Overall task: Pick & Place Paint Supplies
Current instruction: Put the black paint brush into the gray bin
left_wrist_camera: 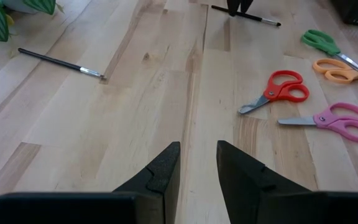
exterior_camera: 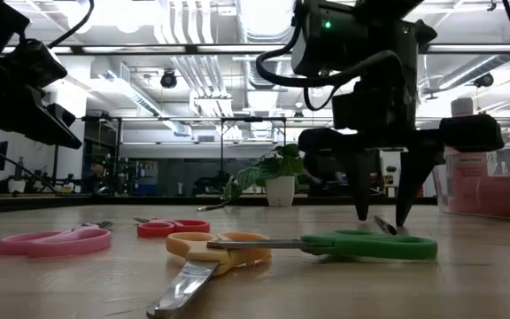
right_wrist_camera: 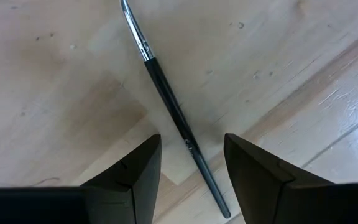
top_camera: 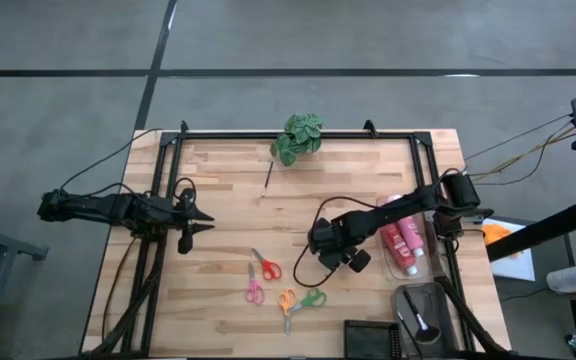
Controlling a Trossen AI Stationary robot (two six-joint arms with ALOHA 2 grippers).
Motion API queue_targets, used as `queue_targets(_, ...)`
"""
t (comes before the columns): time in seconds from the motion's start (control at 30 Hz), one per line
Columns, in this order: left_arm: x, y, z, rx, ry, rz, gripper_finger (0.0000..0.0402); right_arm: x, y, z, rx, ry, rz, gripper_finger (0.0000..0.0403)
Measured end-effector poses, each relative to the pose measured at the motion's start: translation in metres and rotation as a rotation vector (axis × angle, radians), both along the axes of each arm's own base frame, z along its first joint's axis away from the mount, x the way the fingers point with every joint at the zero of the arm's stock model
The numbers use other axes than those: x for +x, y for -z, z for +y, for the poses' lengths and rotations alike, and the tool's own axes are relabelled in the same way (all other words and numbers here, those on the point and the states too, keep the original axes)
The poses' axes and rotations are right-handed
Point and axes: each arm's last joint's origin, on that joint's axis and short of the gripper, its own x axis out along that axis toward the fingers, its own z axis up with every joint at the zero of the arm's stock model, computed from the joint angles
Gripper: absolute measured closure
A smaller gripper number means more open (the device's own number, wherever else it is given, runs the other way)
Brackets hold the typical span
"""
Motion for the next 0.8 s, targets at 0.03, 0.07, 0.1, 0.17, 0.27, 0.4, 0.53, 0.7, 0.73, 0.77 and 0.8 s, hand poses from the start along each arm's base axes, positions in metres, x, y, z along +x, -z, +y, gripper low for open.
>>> queue_targets(0.03,0.0,0.0,0.0,0.0,0.0,0.0,0.0296,0.0,0.0,0.0,0.0,0.001,0.0,0.0232)
queue_targets(0.07,0.0,0.0,0.0,0.0,0.0,0.0,0.0296,0.0,0.0001,0.0,0.0,0.0,-0.001,0.0232)
queue_targets(0.1,0.0,0.0,0.0,0.0,0.0,0.0,0.0296,-0.0001,0.0004,0.0,0.0,-0.003,-0.001,0.0232)
queue_targets(0.17,0.0,0.0,0.0,0.0,0.0,0.0,0.0296,-0.0006,0.0013,-0.0001,-0.001,-0.011,0.0,0.0232)
queue_targets(0.27,0.0,0.0,0.0,0.0,0.0,0.0,0.0296,-0.0009,0.0009,-0.0002,-0.001,-0.014,-0.002,0.0232)
queue_targets(0.4,0.0,0.0,0.0,0.001,0.0,0.0,0.0296,-0.0009,0.0019,-0.0001,0.0,-0.015,0.001,0.0233)
queue_targets(0.53,0.0,0.0,0.0,0.002,0.001,0.0,0.0296,-0.0019,0.0026,0.0,0.005,-0.016,0.009,0.0266)
queue_targets(0.7,0.0,0.0,0.0,0.002,0.001,0.0,0.0296,-0.0051,0.0055,0.0006,0.05,-0.016,0.032,0.0344)
queue_targets(0.73,0.0,0.0,0.0,0.002,0.001,0.0,0.0296,-0.0057,0.0062,0.0006,0.054,-0.006,0.036,0.036)
queue_targets(0.77,0.0,0.0,0.0,0.002,0.001,0.001,0.0296,-0.0062,0.0067,0.0005,0.055,0.005,0.038,0.0375)
queue_targets(0.8,0.0,0.0,0.0,0.002,0.001,0.0,0.0296,-0.0067,0.0073,0.0006,0.055,0.017,0.04,0.0384)
